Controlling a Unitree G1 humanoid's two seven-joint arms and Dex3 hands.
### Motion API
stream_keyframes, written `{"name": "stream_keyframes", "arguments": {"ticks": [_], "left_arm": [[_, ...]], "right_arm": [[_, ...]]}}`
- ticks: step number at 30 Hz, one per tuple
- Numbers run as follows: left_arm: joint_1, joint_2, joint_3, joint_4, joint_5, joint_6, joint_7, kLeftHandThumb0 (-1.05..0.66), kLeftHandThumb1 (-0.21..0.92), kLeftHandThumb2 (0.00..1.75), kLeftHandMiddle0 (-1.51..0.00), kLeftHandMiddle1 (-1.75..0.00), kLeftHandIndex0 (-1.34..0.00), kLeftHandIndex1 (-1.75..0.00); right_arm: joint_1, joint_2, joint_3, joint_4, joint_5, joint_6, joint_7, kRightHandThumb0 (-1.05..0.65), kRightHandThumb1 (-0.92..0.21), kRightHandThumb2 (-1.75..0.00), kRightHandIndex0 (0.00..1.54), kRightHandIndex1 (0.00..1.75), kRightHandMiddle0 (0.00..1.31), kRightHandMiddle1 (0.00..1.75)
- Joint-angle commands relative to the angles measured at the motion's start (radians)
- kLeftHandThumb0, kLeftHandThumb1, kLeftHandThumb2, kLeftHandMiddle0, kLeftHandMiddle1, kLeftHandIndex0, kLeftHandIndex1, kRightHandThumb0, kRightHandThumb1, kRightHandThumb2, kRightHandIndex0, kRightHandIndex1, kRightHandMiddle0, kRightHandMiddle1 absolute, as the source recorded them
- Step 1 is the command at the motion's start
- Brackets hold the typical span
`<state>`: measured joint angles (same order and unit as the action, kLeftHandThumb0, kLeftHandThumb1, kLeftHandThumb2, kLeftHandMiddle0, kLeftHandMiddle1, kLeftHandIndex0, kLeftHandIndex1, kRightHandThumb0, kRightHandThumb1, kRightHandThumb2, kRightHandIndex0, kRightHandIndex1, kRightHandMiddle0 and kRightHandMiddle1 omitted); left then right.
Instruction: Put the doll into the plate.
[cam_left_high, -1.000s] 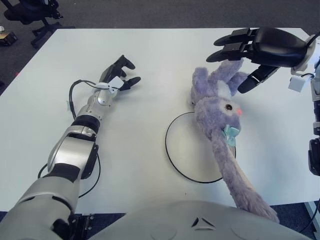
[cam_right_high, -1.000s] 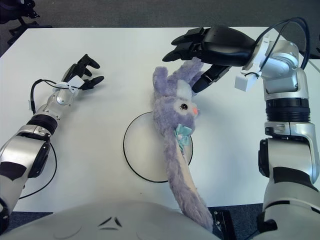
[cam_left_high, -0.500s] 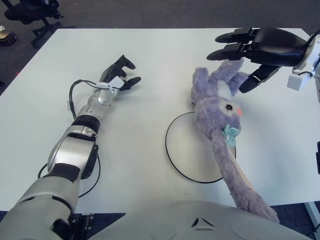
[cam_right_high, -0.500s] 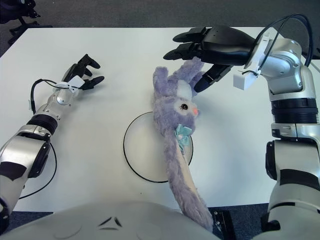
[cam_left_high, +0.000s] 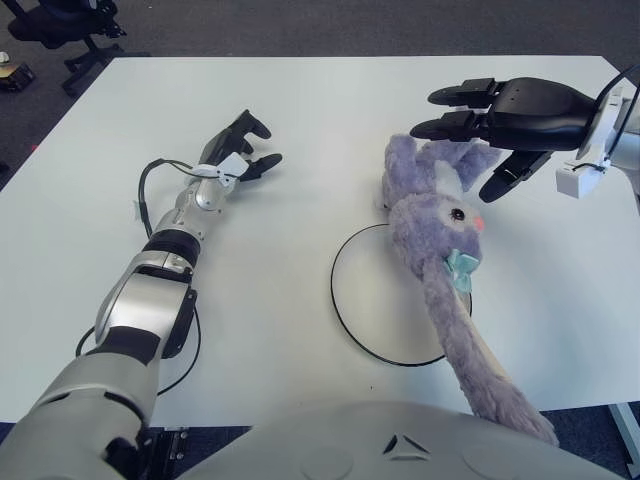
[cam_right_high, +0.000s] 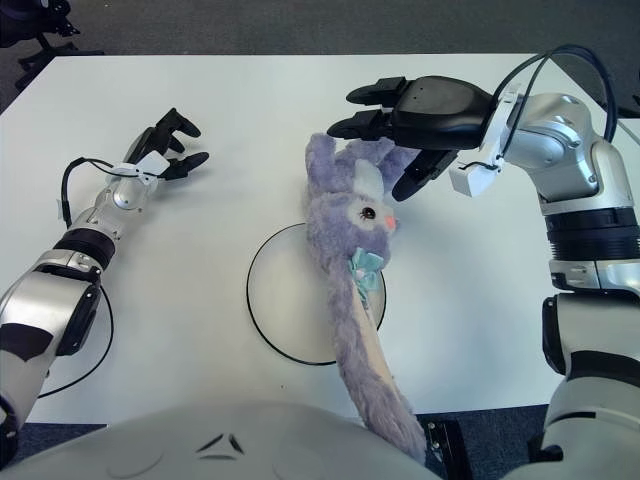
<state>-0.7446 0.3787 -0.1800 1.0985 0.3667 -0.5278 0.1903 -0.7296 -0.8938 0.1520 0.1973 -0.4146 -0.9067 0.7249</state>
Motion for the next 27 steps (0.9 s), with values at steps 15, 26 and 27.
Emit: {"name": "stream_keyframes", "arguments": {"ticks": [15, 26, 27], "left_arm": [[0.016, 0.004, -0.006, -0.006, 0.007, 0.012, -0.016, -0.01, 0.92, 0.37, -0.38, -1.6, -0.27, -1.43], [0.019, 0.004, -0.005, -0.013, 0.006, 0.013, -0.018, -0.01, 0.92, 0.38, -0.37, -1.61, -0.27, -1.43], [0.019, 0.004, -0.005, -0.013, 0.006, 0.013, -0.018, -0.01, 0.92, 0.38, -0.37, -1.61, -0.27, -1.43]], "right_arm": [[0.027, -0.042, 0.057, -0.071, 0.104, 0.154, 0.151, -0.6, -0.92, -0.1, 0.05, 0.0, 0.16, 0.0], [0.06, -0.037, 0.076, -0.048, 0.092, 0.131, 0.152, -0.62, -0.92, -0.08, 0.05, 0.0, 0.16, 0.0], [0.06, -0.037, 0.079, -0.046, 0.09, 0.129, 0.152, -0.62, -0.92, -0.08, 0.05, 0.0, 0.16, 0.0]]}}
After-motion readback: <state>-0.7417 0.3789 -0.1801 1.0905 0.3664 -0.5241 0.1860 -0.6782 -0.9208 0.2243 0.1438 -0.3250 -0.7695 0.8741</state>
